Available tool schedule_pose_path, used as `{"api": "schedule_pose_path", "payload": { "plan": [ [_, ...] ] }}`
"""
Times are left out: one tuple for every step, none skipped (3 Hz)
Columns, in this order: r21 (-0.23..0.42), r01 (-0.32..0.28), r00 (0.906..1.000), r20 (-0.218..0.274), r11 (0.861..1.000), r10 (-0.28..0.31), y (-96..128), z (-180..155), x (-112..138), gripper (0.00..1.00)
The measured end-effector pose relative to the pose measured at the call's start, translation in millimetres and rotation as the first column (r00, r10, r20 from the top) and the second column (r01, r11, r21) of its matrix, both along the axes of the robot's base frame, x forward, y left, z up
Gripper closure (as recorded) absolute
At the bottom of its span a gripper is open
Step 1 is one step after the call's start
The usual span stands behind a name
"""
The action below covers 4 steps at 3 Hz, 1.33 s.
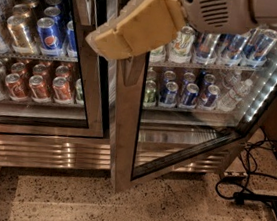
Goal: Open right fridge door
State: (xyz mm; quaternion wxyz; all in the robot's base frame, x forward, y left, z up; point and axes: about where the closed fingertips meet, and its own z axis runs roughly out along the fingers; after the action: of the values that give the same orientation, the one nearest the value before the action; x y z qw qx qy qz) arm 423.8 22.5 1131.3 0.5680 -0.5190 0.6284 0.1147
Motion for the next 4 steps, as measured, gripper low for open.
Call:
{"api": "schedule_pose_path", "payload": {
  "plan": [
    [0.0,0.0,1.0,0.0,1.0,0.0,0.0,0.0,0.0,0.0],
    [0.0,0.0,1.0,0.0,1.0,0.0,0.0,0.0,0.0,0.0],
    [0.0,0.0,1.0,0.0,1.0,0.0,0.0,0.0,0.0,0.0],
    [0.0,0.0,1.0,0.0,1.0,0.0,0.0,0.0,0.0,0.0]
  ]
}}
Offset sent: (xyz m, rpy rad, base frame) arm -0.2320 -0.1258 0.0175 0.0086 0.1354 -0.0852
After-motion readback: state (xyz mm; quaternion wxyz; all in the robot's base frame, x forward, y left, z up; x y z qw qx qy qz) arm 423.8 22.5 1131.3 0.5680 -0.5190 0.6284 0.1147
